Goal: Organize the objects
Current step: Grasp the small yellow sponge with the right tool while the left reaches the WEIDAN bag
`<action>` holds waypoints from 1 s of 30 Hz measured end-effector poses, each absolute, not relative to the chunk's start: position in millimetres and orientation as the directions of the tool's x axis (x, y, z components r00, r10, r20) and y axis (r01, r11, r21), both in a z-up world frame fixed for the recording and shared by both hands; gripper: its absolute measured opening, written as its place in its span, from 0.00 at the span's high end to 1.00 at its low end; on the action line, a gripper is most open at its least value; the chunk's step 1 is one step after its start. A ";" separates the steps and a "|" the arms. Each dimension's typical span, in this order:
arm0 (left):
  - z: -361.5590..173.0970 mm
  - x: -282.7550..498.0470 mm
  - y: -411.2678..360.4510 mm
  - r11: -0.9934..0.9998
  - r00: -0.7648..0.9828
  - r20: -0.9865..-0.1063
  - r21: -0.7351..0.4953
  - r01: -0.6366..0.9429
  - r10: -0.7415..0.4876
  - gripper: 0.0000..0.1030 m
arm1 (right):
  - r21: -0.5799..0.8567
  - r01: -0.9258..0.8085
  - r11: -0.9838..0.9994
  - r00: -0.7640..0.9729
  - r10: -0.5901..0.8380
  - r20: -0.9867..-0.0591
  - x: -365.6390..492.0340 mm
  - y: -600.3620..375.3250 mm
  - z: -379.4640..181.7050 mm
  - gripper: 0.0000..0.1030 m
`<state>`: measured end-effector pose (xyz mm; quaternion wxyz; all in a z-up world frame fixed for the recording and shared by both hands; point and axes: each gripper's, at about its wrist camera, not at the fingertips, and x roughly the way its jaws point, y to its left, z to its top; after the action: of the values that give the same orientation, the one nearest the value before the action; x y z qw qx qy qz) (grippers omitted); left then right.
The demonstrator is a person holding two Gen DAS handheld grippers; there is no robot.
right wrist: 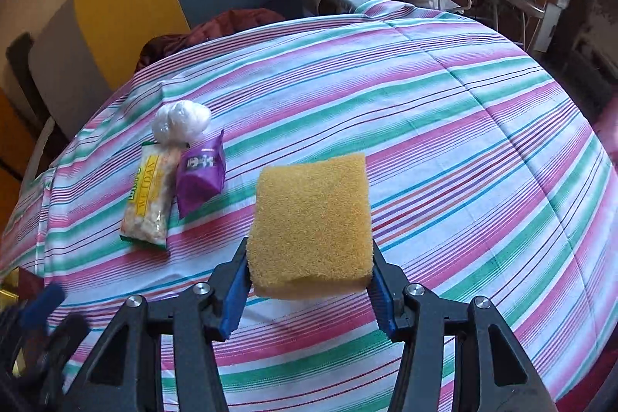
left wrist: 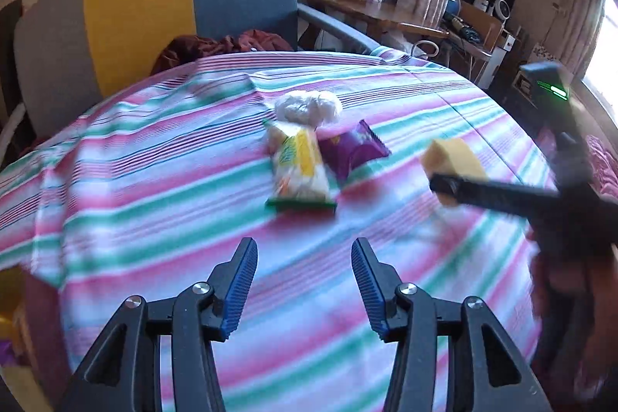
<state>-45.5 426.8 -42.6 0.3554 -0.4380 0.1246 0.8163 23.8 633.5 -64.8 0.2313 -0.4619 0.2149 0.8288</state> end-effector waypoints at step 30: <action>-99.1 -86.6 473.3 -0.753 -0.473 -0.766 -0.020 -0.658 0.434 0.54 | 0.144 -0.526 -0.838 -0.498 0.166 -0.851 18.1 619.4 -59.9 0.46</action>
<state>-86.6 473.3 -99.1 0.3223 -0.3992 0.1401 0.8468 18.1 619.4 -60.0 0.2053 -0.4572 0.1969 0.8426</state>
